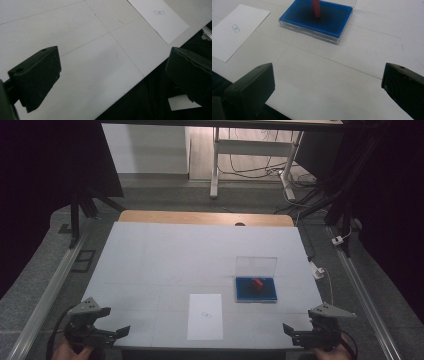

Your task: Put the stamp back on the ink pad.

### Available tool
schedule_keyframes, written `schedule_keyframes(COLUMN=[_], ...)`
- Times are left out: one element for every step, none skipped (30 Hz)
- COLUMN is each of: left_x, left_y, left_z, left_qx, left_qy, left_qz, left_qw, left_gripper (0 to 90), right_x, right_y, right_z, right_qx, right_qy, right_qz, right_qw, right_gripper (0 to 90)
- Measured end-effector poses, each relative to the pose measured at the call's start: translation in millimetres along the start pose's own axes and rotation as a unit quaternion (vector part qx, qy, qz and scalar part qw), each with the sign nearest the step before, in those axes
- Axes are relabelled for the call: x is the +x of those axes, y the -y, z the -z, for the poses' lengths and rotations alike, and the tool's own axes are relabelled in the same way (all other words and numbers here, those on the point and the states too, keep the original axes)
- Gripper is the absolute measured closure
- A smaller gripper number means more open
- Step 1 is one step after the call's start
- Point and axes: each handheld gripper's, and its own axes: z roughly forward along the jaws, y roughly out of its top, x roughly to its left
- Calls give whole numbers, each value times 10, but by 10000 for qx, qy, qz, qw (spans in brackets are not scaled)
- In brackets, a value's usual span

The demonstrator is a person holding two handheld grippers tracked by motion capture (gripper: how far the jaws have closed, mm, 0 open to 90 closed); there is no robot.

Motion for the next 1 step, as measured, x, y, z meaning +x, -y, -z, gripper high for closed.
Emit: schedule_keyframes(left_x=[0], left_y=[0], left_z=[0], left_qx=[0], left_qy=[0], left_qz=[0], left_qw=[10000], left_gripper=[2], right_x=[0], right_y=[0], right_z=[0], right_qx=[0], right_qy=[0], right_qz=[0], right_qw=[10000], right_gripper=[0])
